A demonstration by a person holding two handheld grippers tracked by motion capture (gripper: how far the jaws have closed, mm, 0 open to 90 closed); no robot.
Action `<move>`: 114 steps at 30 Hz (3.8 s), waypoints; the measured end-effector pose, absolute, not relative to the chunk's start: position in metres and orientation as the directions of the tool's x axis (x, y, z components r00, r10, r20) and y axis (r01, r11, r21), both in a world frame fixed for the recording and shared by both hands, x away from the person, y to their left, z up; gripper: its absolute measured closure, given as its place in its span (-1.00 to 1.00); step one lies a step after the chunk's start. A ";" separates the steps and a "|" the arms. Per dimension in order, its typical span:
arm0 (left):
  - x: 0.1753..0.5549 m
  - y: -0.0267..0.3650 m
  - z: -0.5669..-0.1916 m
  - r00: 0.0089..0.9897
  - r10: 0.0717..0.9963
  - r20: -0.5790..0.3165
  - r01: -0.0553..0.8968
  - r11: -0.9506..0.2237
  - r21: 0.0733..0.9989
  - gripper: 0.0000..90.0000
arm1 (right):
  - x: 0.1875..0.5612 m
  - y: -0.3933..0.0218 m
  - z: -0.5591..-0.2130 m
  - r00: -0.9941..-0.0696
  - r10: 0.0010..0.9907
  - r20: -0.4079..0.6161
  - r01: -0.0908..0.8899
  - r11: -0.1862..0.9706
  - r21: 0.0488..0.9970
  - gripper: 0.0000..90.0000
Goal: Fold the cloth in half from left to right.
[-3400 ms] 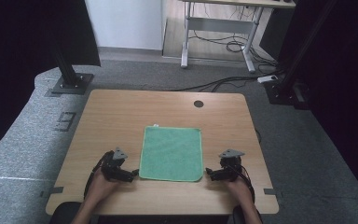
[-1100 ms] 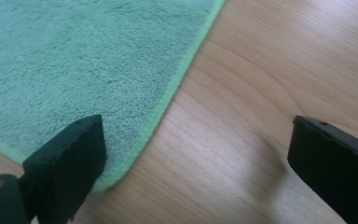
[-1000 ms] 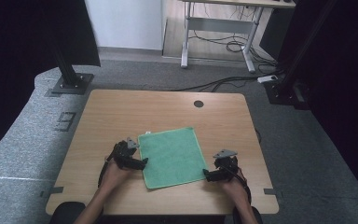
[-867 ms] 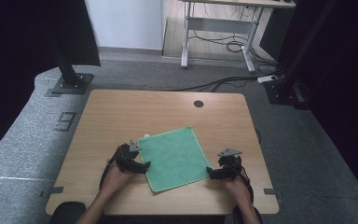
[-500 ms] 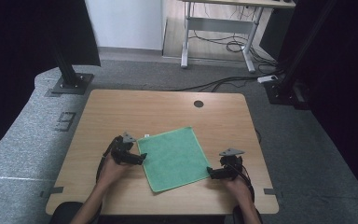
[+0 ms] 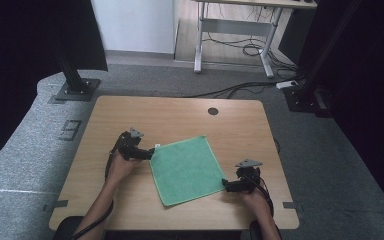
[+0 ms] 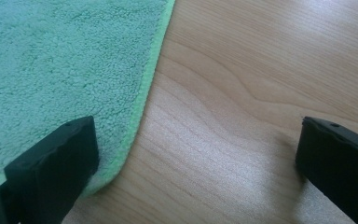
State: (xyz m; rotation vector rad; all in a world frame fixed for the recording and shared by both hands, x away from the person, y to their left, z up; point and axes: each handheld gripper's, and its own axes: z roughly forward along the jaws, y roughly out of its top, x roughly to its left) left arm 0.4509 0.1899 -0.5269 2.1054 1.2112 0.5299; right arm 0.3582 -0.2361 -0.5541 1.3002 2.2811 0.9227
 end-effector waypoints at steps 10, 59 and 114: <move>0.462 0.190 -0.547 0.471 0.882 0.030 0.646 -0.368 0.669 -0.95 | 0.358 -0.236 -0.555 -0.515 0.857 0.013 0.622 0.363 0.694 -1.00; 0.459 0.192 -0.548 0.460 0.888 -0.008 0.657 -0.334 0.676 -0.85 | 0.333 -0.142 -0.530 -0.756 0.649 0.085 0.485 0.469 0.738 -0.82; 0.440 0.189 -0.527 0.596 0.801 -0.051 0.586 -0.390 0.710 0.93 | 0.289 -0.041 -0.525 -0.916 0.397 0.052 0.309 0.618 0.723 0.93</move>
